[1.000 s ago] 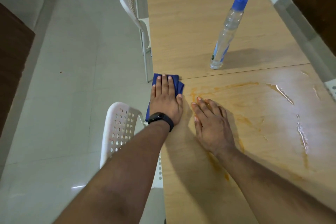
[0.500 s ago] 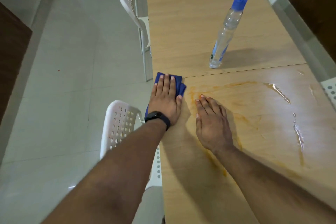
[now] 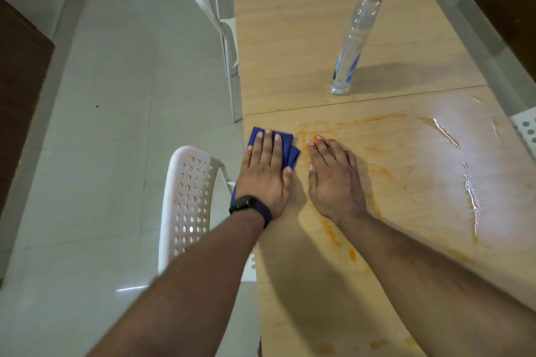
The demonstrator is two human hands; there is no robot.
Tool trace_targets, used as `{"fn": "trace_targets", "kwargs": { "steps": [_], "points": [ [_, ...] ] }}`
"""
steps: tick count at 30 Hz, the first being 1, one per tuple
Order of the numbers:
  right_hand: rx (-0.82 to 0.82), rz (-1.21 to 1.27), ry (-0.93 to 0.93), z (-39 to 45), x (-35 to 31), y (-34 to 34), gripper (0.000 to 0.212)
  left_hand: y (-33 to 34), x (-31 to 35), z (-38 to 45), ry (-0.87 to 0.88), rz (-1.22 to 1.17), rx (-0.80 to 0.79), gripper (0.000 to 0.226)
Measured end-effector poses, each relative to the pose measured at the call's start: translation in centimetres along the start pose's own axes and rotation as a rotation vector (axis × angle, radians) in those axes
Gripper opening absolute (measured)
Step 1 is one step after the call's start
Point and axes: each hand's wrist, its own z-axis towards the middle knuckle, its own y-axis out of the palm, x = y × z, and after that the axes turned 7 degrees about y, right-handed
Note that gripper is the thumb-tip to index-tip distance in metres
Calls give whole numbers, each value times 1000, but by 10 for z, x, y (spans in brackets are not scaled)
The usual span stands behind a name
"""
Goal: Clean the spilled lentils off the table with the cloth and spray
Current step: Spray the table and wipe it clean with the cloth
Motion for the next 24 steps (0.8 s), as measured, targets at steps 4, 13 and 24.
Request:
{"fn": "trace_targets", "kwargs": {
  "steps": [4,13,24],
  "points": [
    [55,32,-24,1,4,8,54,-4,-9,38,-47,27,6,74],
    [77,371,9,-15,16,0,42,12,54,-87,-93,-53,22,70],
    [-1,180,-179,-119,59,0,56,5,30,-124,126,-6,-43,64]
  ]
}}
